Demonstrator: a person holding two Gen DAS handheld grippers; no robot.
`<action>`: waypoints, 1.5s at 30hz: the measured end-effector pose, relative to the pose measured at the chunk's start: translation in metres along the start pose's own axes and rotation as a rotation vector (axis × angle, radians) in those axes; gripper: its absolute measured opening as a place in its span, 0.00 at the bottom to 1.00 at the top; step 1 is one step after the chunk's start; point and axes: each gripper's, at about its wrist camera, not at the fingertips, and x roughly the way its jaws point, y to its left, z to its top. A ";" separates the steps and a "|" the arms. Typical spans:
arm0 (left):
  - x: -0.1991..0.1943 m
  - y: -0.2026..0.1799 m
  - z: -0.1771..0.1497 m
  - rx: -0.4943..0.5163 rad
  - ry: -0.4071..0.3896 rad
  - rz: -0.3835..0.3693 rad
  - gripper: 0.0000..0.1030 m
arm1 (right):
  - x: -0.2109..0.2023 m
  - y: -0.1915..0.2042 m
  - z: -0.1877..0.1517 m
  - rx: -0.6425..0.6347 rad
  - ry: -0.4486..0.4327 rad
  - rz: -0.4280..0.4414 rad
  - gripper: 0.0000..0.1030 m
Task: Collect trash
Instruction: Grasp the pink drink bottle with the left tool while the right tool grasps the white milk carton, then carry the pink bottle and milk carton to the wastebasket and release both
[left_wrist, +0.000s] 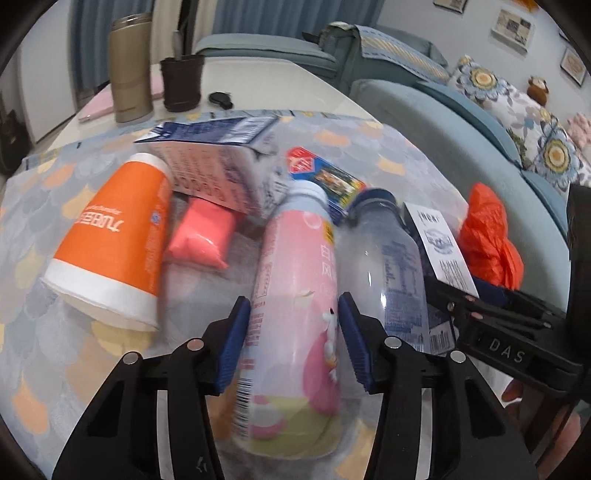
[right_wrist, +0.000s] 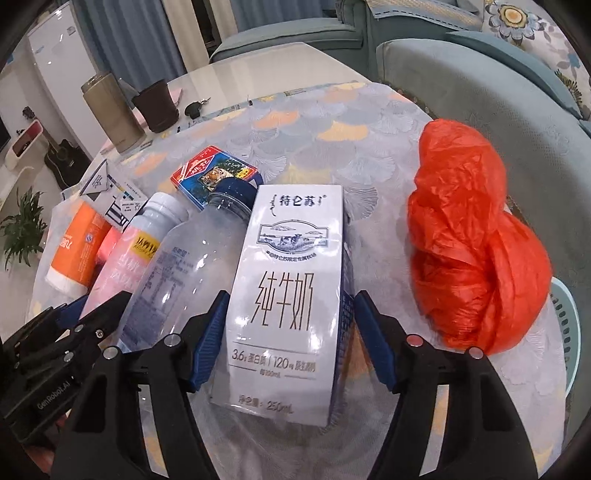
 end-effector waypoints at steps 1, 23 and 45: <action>-0.001 -0.003 -0.002 0.011 0.004 0.003 0.46 | -0.002 -0.001 -0.001 -0.008 0.001 0.006 0.57; -0.117 -0.113 -0.011 -0.005 -0.278 -0.246 0.45 | -0.171 -0.100 -0.015 0.009 -0.289 0.037 0.56; -0.038 -0.353 0.006 0.255 -0.166 -0.404 0.45 | -0.183 -0.350 -0.067 0.383 -0.295 -0.166 0.57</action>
